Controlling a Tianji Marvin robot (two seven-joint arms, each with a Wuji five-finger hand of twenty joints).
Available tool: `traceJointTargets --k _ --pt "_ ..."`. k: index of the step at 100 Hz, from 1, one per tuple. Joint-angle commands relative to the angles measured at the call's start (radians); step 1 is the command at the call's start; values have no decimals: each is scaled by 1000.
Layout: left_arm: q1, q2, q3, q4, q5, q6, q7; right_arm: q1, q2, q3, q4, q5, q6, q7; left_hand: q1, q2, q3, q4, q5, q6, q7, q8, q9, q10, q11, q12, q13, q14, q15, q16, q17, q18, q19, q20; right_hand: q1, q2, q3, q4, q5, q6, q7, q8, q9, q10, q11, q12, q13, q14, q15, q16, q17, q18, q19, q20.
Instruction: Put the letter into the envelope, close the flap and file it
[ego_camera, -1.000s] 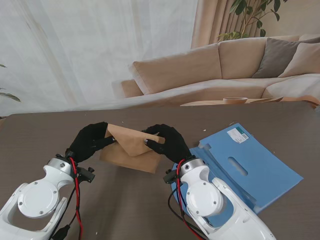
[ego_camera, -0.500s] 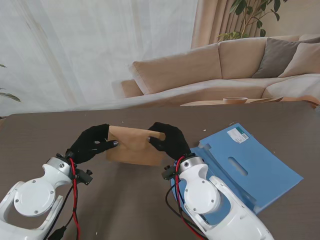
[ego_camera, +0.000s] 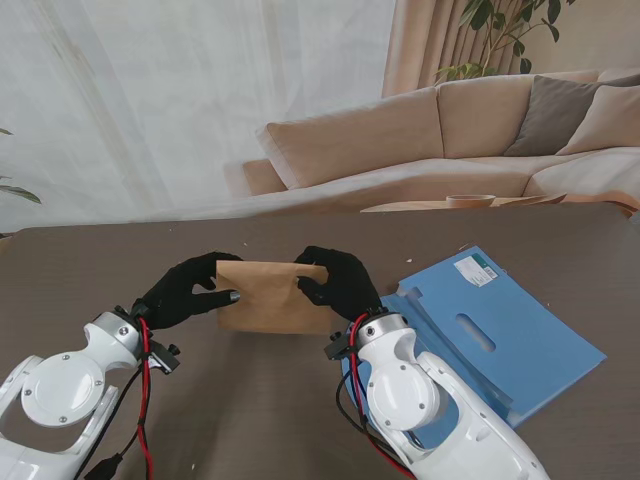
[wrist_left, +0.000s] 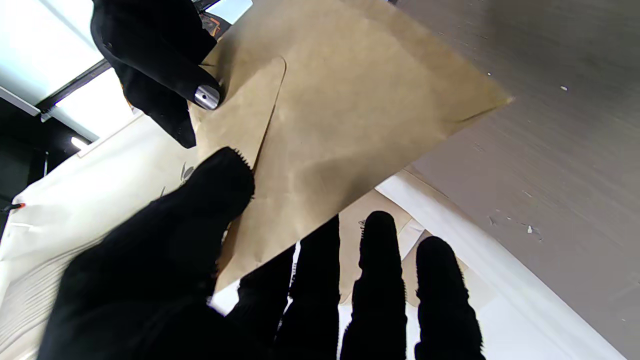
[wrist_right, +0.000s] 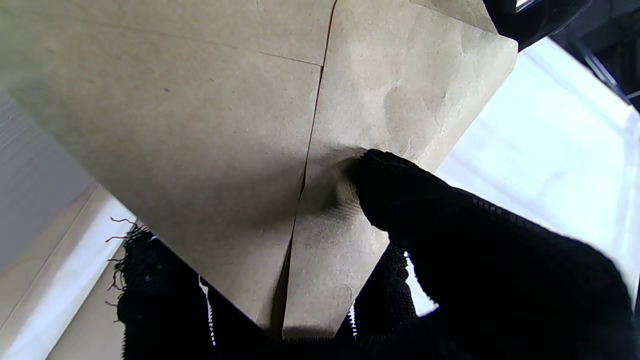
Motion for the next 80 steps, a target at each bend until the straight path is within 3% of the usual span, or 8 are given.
traceJointTargets --k 1,16,22,30,41,53,68,80 --pt "-1 -14 11 -14 -2 16 -12 7 0 -13 7 -5 -8 24 -26 -3 -1 0 29 -4 -12 -9 20 -4 47 34 1 -16 29 34 -6 -18 -4 26 52 0 61 47 48 -63 66 45 43 -1 30 20 34 8 23 15 13 11 47 11" --pt "-4 -23 30 -22 -25 54 14 31 1 -39 35 -26 -20 25 -28 40 -41 -8 155 -69 15 -1 70 14 57 54 21 9 53 45 -1 -10 3 44 49 -1 63 47 52 -68 62 49 47 -5 28 22 35 5 22 13 16 7 47 10" --pt "-4 -23 32 -24 -36 61 12 39 1 -48 42 -35 -19 26 21 26 -96 -46 189 -87 39 36 92 18 31 42 33 16 49 39 5 -5 3 51 48 -2 64 46 52 -69 61 51 48 -6 27 22 37 4 22 12 18 6 48 9" --pt "-4 -25 37 -24 -34 60 18 44 1 -56 48 -40 -19 27 178 30 -240 -27 248 -108 135 51 182 18 -39 129 80 29 60 28 33 7 25 57 47 -3 65 46 53 -69 60 53 48 -8 26 23 39 4 21 10 20 5 49 9" --pt "-3 -27 43 -24 -22 61 34 46 0 -61 50 -40 -18 28 295 69 -211 -17 350 -104 223 22 395 19 -192 171 192 62 104 13 88 41 85 47 45 -5 66 45 51 -69 56 52 47 -9 22 23 39 4 21 10 20 4 49 8" --pt "-6 -29 50 -17 7 53 55 44 1 -60 47 -44 -16 28 362 78 -199 -13 388 -101 267 38 477 36 -175 123 288 86 162 6 143 67 156 34 37 7 48 36 34 -48 19 -1 39 -13 -22 -5 24 7 -17 -9 3 1 38 -1" --pt "-10 -35 57 -6 36 30 90 32 12 -51 28 -38 -22 63 364 87 -169 -15 392 -113 311 107 490 58 -122 120 335 106 220 13 184 90 223 24 -117 22 -23 39 -128 27 -141 -236 -83 -51 -148 -64 -97 -13 -225 -70 -126 -5 -87 -51" --pt "-8 -39 57 2 56 9 120 20 13 -45 20 -36 -26 63 362 85 -151 -19 391 -109 325 143 488 69 -100 134 338 114 245 23 189 95 245 19 -253 143 -146 91 -177 76 -432 -109 -230 -59 -265 -142 -223 -33 -410 -99 -232 -14 -196 -60"
